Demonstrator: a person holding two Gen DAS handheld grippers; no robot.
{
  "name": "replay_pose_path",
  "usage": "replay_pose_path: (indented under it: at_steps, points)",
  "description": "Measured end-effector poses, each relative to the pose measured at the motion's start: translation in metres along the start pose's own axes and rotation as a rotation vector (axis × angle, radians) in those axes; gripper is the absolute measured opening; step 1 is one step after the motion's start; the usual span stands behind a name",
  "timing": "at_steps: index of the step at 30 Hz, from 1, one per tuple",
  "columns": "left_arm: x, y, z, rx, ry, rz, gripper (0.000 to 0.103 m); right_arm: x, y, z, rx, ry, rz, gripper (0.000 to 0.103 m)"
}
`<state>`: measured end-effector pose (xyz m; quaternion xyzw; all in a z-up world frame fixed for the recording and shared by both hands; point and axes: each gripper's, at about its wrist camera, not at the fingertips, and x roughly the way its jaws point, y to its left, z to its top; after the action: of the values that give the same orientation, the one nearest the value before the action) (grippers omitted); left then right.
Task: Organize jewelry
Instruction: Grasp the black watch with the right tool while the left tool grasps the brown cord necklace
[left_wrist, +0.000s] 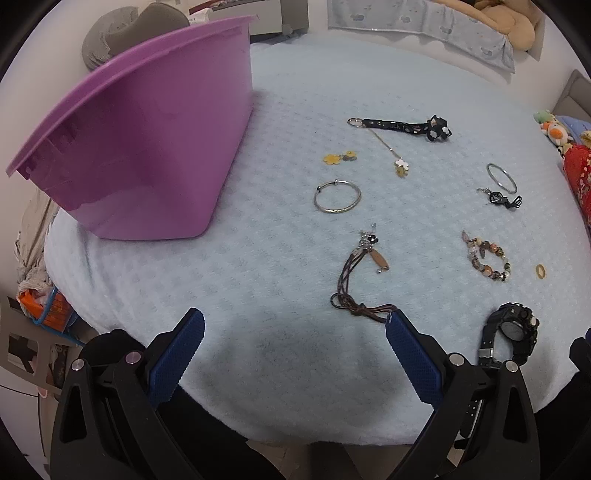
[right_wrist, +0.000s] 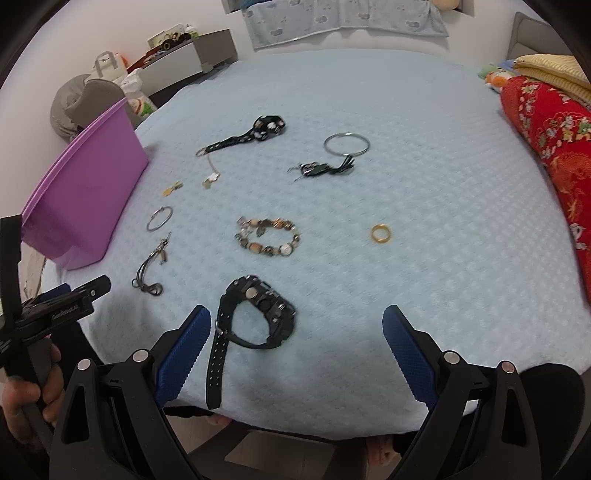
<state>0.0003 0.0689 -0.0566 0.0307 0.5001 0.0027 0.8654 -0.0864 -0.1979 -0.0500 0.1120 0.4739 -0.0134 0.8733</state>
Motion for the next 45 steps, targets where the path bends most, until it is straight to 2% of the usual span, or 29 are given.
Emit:
replay_pose_path:
  at_steps: [4,14,29,36,38,45]
  points:
    - [0.011,-0.001,-0.001,0.016,-0.007,-0.042,0.097,0.014,0.005,-0.007,-0.019,0.026,0.015,0.09]
    - [0.039,-0.024,-0.003,0.088,-0.003,-0.086,0.097,0.054,0.002,-0.012,-0.02,0.086,-0.005,0.09]
    - [0.075,-0.04,0.003,0.117,0.009,-0.041,0.097,0.099,0.002,-0.014,-0.083,0.12,-0.112,0.09]
    - [0.081,-0.039,-0.002,0.097,-0.031,-0.052,0.098,0.112,0.001,-0.015,-0.108,0.136,-0.142,0.091]
    - [0.081,-0.038,-0.004,0.09,-0.049,-0.059,0.098,0.114,0.0,-0.016,-0.107,0.124,-0.141,0.094]
    - [0.081,-0.042,-0.002,0.076,-0.077,-0.04,0.097,0.114,-0.001,-0.017,-0.105,0.094,-0.136,0.094]
